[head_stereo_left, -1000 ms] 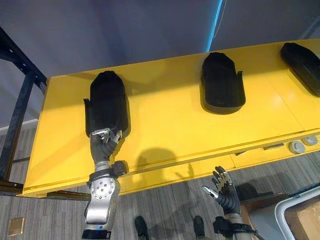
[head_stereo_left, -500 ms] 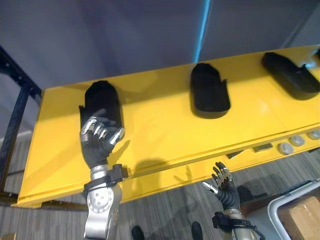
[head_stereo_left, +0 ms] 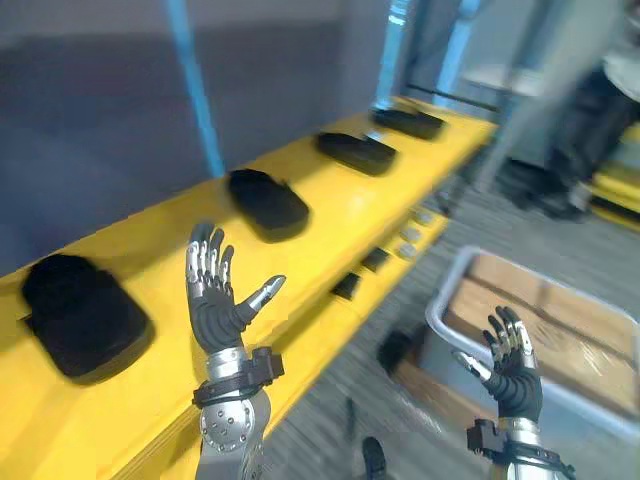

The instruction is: Walk over and take plastic housings, then place them on the shelf

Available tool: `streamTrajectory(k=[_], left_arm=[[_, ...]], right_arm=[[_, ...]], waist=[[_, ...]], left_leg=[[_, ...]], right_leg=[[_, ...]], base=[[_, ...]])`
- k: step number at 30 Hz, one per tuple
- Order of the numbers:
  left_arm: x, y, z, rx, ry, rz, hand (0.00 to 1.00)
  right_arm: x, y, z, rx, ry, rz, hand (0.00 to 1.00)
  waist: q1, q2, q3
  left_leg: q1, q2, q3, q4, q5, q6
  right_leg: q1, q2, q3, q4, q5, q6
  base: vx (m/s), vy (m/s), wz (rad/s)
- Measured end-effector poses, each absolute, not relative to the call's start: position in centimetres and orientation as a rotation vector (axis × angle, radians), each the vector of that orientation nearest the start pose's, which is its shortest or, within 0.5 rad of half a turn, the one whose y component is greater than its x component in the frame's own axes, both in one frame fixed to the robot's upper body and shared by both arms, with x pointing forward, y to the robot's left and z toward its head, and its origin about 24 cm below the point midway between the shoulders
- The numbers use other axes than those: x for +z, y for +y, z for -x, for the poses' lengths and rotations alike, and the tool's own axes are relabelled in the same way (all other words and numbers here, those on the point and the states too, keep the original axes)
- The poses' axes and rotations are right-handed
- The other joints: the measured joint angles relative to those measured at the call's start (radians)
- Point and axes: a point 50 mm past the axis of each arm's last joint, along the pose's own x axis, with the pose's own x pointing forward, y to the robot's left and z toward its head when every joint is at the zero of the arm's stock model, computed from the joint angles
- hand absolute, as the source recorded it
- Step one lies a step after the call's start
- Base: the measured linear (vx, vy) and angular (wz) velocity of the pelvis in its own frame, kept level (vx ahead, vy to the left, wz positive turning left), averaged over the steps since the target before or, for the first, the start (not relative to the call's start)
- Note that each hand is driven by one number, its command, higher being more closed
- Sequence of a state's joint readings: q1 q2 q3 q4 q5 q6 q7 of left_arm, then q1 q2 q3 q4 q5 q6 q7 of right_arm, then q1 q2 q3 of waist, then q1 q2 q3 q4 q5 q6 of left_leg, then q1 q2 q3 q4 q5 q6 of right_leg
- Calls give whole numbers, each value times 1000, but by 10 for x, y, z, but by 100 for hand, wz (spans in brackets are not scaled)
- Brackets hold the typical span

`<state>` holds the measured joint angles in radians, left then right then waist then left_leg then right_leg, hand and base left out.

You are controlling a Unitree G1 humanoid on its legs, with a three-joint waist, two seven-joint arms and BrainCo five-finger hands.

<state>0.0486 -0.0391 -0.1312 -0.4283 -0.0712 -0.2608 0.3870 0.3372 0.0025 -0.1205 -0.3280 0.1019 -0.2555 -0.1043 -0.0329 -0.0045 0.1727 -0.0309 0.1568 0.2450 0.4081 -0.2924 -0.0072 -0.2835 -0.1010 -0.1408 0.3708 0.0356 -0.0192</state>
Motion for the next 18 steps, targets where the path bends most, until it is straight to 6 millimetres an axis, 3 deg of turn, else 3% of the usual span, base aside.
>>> streamTrajectory(k=[2, 6, 8, 9, 11, 12, 14, 15, 16, 18], left_arm=[[140, 148, -221, 309, -573, 253, 0], [119, 178, -219, 443, -490, 187, 0], [112, 193, -216, 498, -455, 149, 0], [99, 198, -216, 535, -391, 147, 0], [84, 204, -215, 556, -319, 133, 0], [60, 217, -213, 607, -217, 125, 0], [39, 224, -213, 633, -125, 145, 0], [15, 227, -213, 642, -19, 160, 0], [-12, 228, -211, 645, 107, 170, 0], [-49, 230, -203, 643, 294, 157, 0]], right_arm=[[58, -213, -176, -365, -198, 16, 0], [56, -224, -175, -415, -185, 95, 0], [62, -224, -182, -407, -214, 105, 0], [65, -226, -187, -396, -225, 121, 0], [60, -231, -187, -398, -199, 139, 0], [39, -238, -187, -400, -105, 147, 0], [18, -246, -189, -403, -6, 149, 0], [-5, -256, -188, -425, 108, 145, 0], [-32, -266, -180, -459, 253, 136, 0], [-68, -275, -162, -510, 448, 109, 0]], waist=[[-7, 5, -14], [0, -15, -59], [15, -42, -74], [20, -17, -80], [20, -8, -86], [20, -12, -108], [20, -10, -118], [18, -1, -120], [14, -1, -120], [11, -2, -119]], left_leg=[[34, 25, 96, -53, 32, -3], [19, 35, 225, -121, 79, -14], [1, 8, 244, -150, 109, -59], [1, 17, 242, -180, 129, -69], [51, 38, 237, -221, 151, -77], [88, 61, 234, -244, 150, -78], [91, 63, 211, -255, 152, -78], [90, 58, 189, -266, 161, -79], [88, 54, 156, -274, 172, -98], [90, 48, 126, -277, 176, -105]], right_leg=[[69, -36, -44, 119, -114, 20], [181, -146, -127, 129, -198, 57], [225, -133, -149, -71, -232, 115], [229, -86, -130, -155, -196, 98], [268, -30, -93, -216, -174, 76], [294, 8, -72, -239, -170, 70], [290, 19, -62, -242, -170, 70], [288, 21, -63, -245, -170, 70], [296, 19, -75, -258, -170, 69], [324, 14, -100, -278, -167, 70]], base=[[-239, 91, -151], [-158, -131, -134], [-89, -210, -125], [-10, -220, -119], [39, -212, -92], [56, -184, -58], [58, -119, -31], [69, -50, 6], [70, -25, 19], [48, 6, 32]])
